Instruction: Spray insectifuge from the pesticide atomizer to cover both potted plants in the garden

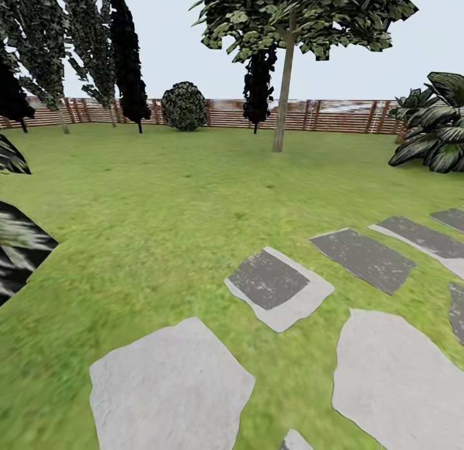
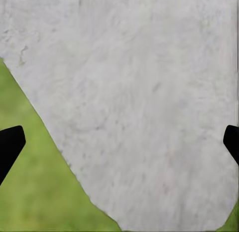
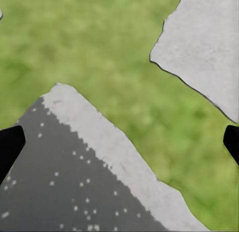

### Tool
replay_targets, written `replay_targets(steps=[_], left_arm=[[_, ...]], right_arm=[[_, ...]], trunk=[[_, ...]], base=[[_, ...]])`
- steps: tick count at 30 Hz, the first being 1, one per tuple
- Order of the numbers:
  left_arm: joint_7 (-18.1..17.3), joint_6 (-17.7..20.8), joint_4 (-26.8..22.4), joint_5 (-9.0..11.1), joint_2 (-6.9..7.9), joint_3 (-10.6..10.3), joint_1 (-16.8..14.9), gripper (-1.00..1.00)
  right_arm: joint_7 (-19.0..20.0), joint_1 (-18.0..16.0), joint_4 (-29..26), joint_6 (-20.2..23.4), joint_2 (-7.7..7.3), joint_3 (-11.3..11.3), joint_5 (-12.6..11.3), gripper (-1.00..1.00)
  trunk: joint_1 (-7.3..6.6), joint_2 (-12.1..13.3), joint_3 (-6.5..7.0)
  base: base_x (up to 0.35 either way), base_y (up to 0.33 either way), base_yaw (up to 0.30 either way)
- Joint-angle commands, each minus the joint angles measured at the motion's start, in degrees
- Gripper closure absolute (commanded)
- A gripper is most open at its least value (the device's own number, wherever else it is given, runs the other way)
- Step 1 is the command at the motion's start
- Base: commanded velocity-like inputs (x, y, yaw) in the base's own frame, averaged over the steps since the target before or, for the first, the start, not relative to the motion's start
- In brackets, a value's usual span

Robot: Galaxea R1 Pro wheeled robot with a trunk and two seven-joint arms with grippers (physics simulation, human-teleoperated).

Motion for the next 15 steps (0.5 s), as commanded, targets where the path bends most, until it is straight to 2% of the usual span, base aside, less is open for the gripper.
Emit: replay_targets(steps=[1,8,15], left_arm=[[-0.03,-0.2,0.05,-0.05,-0.01,0.21,-0.03,-1.0],[-0.04,-0.18,0.05,-0.05,-0.01,0.21,-0.02,-1.0],[-0.04,-0.19,0.05,-0.05,-0.04,0.21,-0.01,-1.0]], right_arm=[[-0.33,-0.03,0.05,-0.15,-0.04,0.3,-0.14,-1.0],[-0.33,-0.03,0.05,-0.15,-0.04,0.3,-0.14,-1.0],[-0.34,-0.03,0.05,-0.15,-0.04,0.3,-0.14,-1.0]], trunk=[[0.03,-0.02,-0.05],[0.03,-0.02,-0.05],[0.03,-0.02,-0.05]], base=[[0.339,-0.132,0.0],[0.339,-0.132,0.021],[0.339,-0.132,0.189]])
